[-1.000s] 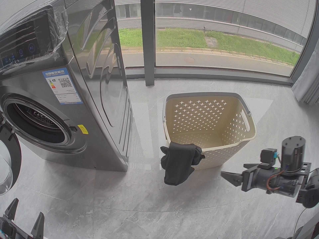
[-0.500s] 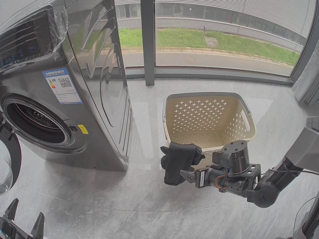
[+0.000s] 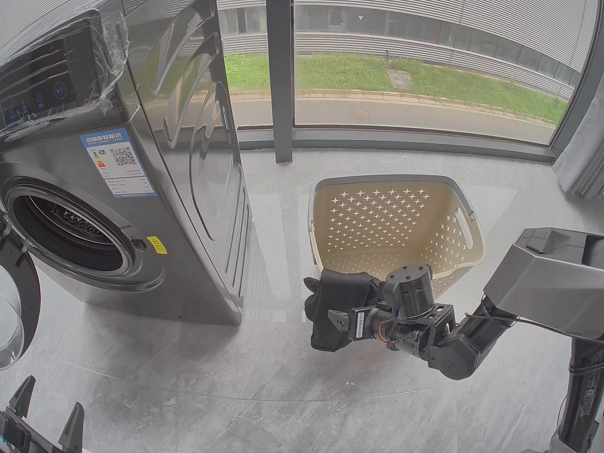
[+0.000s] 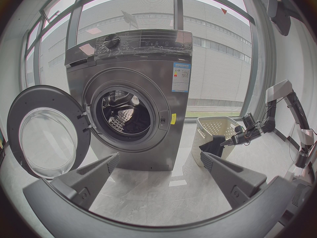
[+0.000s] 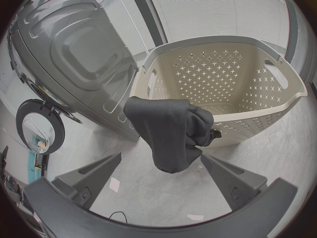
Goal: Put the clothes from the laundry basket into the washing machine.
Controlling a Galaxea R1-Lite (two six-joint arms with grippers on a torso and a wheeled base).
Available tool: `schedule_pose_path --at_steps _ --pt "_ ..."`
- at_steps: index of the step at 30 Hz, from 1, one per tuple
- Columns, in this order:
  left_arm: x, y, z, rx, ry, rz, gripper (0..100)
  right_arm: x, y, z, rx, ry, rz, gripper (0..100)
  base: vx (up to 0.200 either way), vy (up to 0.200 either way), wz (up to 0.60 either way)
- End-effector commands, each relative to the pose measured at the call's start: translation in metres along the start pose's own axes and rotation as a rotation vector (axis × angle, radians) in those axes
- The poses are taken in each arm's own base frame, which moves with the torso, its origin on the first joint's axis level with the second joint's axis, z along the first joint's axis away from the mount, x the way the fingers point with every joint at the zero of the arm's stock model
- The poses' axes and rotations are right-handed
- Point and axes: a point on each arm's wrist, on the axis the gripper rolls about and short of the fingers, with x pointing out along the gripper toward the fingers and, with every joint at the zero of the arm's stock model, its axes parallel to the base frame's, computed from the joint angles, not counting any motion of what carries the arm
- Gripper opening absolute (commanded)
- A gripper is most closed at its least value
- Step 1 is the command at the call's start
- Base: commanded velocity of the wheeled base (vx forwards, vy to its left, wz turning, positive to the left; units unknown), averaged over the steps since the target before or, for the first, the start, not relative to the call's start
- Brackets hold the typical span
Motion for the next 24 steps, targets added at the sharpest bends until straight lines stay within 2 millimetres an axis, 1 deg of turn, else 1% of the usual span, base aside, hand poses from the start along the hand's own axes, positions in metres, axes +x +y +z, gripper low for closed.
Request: schedule_pose_path --at_steps 1,3,7,9,11,12,15,19,21,24 --pt "0.000 0.000 -0.005 -0.002 0.001 0.001 100 0.021 -0.002 -0.004 0.008 -0.003 -0.010 100 0.000 0.000 0.00" --pt "0.000 0.000 -0.005 -0.002 0.001 0.001 100 0.024 -0.001 -0.001 0.017 -0.013 -0.006 100 0.000 0.000 0.00" --pt "0.000 0.000 -0.005 -0.003 0.001 0.002 100 0.035 -0.002 -0.005 0.055 -0.012 -0.011 100 0.000 0.000 0.00" --pt "0.000 0.000 -0.005 -0.003 0.001 0.002 100 0.041 -0.004 -0.002 0.089 -0.027 -0.015 100 0.000 0.000 0.00" --pt "0.000 0.000 -0.005 -0.003 0.001 0.002 100 0.042 -0.004 -0.001 0.100 -0.033 -0.014 100 0.000 0.000 0.00" --pt "0.000 0.000 -0.005 -0.003 0.001 0.002 100 0.042 -0.004 -0.001 0.101 -0.033 -0.012 0 0.000 0.000 0.00" --pt "0.000 0.000 -0.005 0.006 0.001 0.002 100 0.041 -0.003 0.000 0.106 -0.071 0.007 0 0.000 0.000 0.00" --pt "0.000 0.000 -0.005 0.006 0.001 0.002 100 0.037 0.000 -0.001 0.105 -0.076 0.020 0 0.000 0.000 0.00" --pt "0.000 0.000 -0.005 0.004 0.001 0.002 100 0.031 0.001 -0.002 0.107 -0.076 0.028 0 0.000 0.000 0.00" --pt "0.000 0.000 -0.005 0.004 0.001 0.002 100 0.010 0.005 0.004 0.118 -0.102 0.057 0 0.000 0.000 0.00"
